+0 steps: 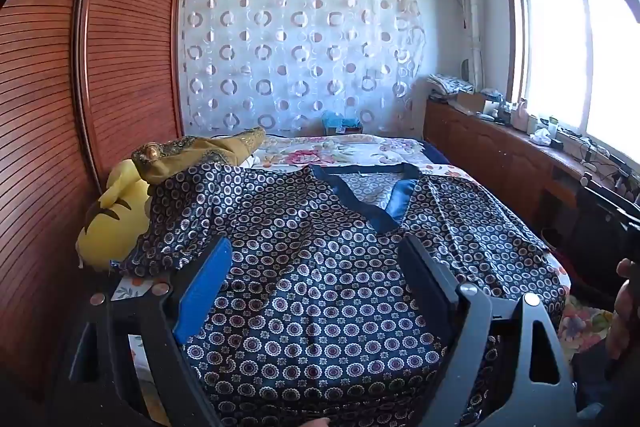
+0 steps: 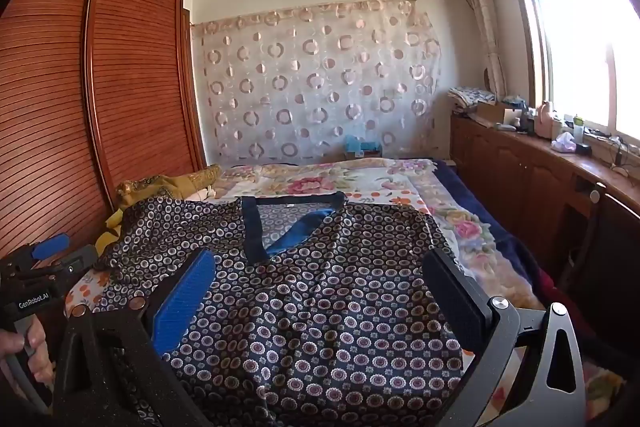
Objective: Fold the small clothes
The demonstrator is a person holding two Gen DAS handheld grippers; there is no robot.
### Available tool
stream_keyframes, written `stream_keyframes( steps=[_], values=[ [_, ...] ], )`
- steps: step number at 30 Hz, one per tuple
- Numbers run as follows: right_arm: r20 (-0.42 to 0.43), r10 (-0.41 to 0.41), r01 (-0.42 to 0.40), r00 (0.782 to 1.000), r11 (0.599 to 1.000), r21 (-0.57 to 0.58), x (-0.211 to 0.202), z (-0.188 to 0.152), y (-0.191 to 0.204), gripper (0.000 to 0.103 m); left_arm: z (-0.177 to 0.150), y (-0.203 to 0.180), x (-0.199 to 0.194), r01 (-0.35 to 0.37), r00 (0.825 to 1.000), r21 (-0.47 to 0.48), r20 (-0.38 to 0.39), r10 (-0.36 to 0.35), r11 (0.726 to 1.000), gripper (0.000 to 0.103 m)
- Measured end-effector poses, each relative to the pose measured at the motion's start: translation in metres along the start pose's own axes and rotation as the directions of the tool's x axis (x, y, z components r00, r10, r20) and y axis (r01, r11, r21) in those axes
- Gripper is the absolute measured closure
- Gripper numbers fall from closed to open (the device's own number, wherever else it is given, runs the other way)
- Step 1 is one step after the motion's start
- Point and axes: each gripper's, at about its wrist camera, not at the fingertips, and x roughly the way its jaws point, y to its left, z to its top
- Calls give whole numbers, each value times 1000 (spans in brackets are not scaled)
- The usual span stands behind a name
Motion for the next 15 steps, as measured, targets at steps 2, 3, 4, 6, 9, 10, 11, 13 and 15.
stream_keyframes(
  steps=[2, 3, 4, 6, 9, 10, 11, 13, 15],
  values=[
    [7, 3, -3, 1000, 1000, 2, 0, 0, 0, 0, 0, 1, 0, 5, 1000, -14, 5, -5, 1000, 17],
    [7, 4, -4, 1000, 1000, 2, 0, 0, 0, 0, 0, 1, -1, 2, 1000, -11, 5, -2, 1000, 17],
    [7, 5, -5, 1000, 1000, 2, -1, -1, 0, 0, 0, 0, -1, 0, 1000, -8, 4, 0, 1000, 17],
    [5, 5, -5, 1000, 1000, 5, -1, -1, 0, 0, 0, -2, -3, -3, 1000, -1, 7, 3, 1000, 17],
    [2, 6, -6, 1000, 1000, 7, -1, -4, 1, 0, 0, -4, 0, -1, 1000, -7, 0, 1, 1000, 17],
    [1, 5, -5, 1000, 1000, 7, 0, -5, 1, 0, 0, -4, 0, -2, 1000, -7, 2, 2, 1000, 17],
    [-1, 4, -4, 1000, 1000, 6, 0, -6, 1, 0, 0, -5, 0, -3, 1000, -6, 4, 3, 1000, 17],
    [-3, 1, -1, 1000, 1000, 6, -1, -4, 1, 0, 1, -1, -3, 2, 1000, -10, 12, -2, 1000, 17],
    [-10, 5, -5, 1000, 1000, -1, 1, -2, 0, 0, 1, -2, -4, 0, 1000, -10, 14, 0, 1000, 17]
  ],
)
